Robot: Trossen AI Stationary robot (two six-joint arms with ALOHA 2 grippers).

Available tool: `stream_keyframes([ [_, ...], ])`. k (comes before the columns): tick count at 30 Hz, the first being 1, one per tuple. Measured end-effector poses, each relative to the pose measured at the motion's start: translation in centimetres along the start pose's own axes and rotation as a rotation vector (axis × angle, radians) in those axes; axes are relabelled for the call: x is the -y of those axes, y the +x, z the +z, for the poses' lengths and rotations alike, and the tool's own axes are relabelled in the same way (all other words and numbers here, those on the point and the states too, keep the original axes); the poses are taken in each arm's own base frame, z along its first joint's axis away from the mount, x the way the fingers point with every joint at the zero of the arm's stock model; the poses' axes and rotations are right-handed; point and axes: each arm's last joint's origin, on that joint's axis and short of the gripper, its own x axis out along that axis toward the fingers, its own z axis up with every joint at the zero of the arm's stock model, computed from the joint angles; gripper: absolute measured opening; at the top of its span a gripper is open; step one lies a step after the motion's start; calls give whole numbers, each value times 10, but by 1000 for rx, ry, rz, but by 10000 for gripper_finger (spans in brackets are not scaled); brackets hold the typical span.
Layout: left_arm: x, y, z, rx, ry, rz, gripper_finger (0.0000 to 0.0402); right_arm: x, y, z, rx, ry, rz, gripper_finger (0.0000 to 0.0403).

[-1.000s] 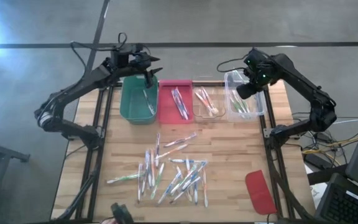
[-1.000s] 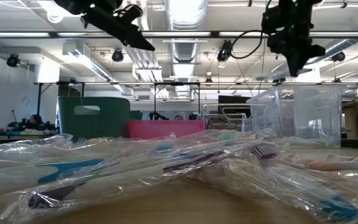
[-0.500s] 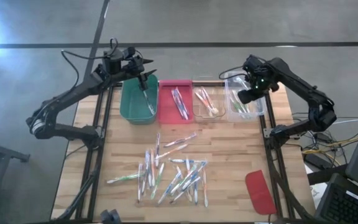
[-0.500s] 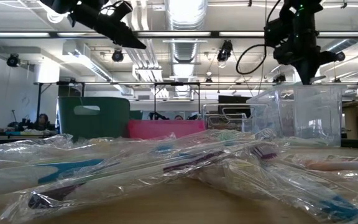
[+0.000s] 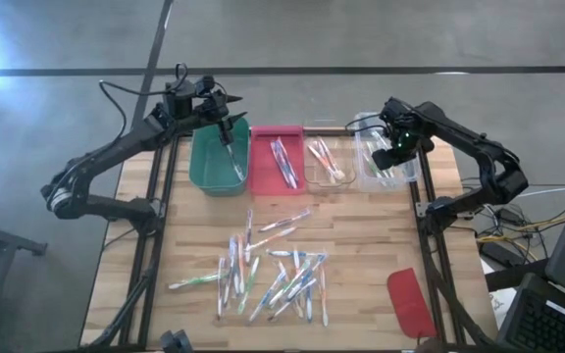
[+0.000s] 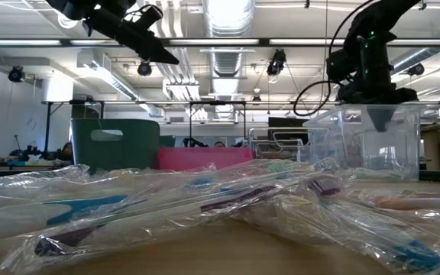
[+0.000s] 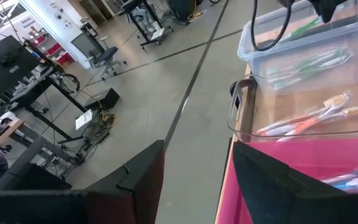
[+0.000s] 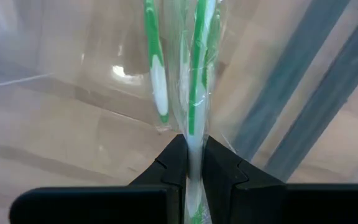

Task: Pick & Place Toothbrushes
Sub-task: Put the green toothbrush into the white bin, then put the violet toothbrush into the green bin

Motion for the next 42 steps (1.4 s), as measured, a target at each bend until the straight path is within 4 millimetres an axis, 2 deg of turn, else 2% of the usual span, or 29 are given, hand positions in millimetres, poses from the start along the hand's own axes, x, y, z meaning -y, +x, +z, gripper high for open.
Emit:
stream_keyframes([
  [6, -1, 0, 1, 10, 2, 7, 195, 1, 3, 4, 25, -9, 7, 72],
  [12, -1, 0, 2, 16, 4, 11, 195, 0, -7, 9, 68, -36, 19, 124],
  [17, -1, 0, 2, 16, 3, 11, 195, -2, -26, 15, 135, -49, 34, 156],
  [23, -1, 0, 2, 16, -18, 10, 195, -3, -63, 21, 272, -83, 60, 174],
  [27, 0, 0, 0, -3, -58, -3, 195, -3, -88, 22, 364, -110, 73, 172],
  [33, 5, 0, -6, -69, -137, -47, 195, -4, -118, 23, 482, -182, 78, 147],
  [42, 16, 0, -7, -121, -231, -109, 195, -4, -147, 24, 613, -299, 60, 89],
])
